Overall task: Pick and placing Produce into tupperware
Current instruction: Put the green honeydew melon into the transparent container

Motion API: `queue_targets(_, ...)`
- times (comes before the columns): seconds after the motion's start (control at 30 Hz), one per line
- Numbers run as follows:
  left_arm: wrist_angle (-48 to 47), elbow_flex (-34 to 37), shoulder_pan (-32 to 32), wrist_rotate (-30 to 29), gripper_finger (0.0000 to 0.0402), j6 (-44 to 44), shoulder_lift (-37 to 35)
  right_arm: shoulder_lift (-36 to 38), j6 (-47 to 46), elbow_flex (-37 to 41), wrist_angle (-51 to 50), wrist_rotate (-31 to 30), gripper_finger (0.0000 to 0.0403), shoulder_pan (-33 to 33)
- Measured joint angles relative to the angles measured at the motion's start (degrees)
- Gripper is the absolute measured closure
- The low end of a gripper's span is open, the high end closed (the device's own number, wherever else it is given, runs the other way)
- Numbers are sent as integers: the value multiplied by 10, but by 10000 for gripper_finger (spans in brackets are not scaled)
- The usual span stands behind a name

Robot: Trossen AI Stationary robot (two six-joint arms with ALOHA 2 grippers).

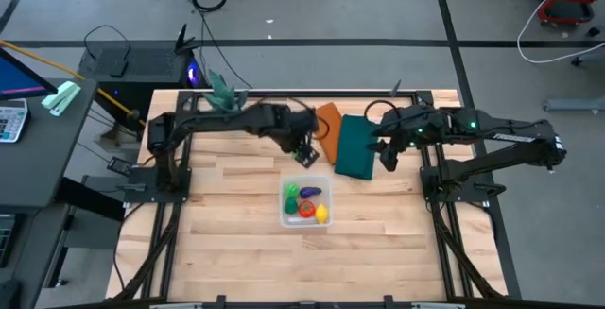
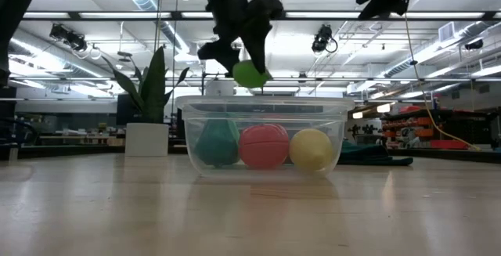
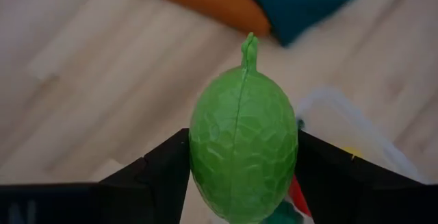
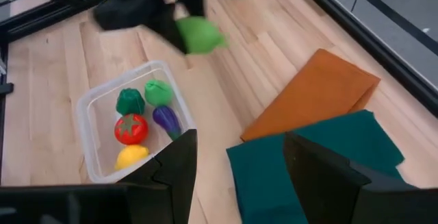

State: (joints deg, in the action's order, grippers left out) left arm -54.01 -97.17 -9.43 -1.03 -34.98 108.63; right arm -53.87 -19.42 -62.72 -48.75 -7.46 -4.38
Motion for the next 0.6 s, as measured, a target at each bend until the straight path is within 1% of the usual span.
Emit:
queue_targets(0.17, 1, 0, 48, -1, 170, -19, 0, 26, -4, 0, -25, -17, 225, 0)
queue_targets(0.33, 2, 0, 86, -2, 162, -26, 0, 47, -6, 0, -37, -27, 225, 0)
queue_targets(0.5, 17, 0, 115, -1, 166, -21, 0, 56, -6, 0, -41, -27, 225, 0)
queue_targets(0.6, 42, 0, 125, -2, 170, -9, 6, 56, -6, 0, -41, -27, 225, 0)
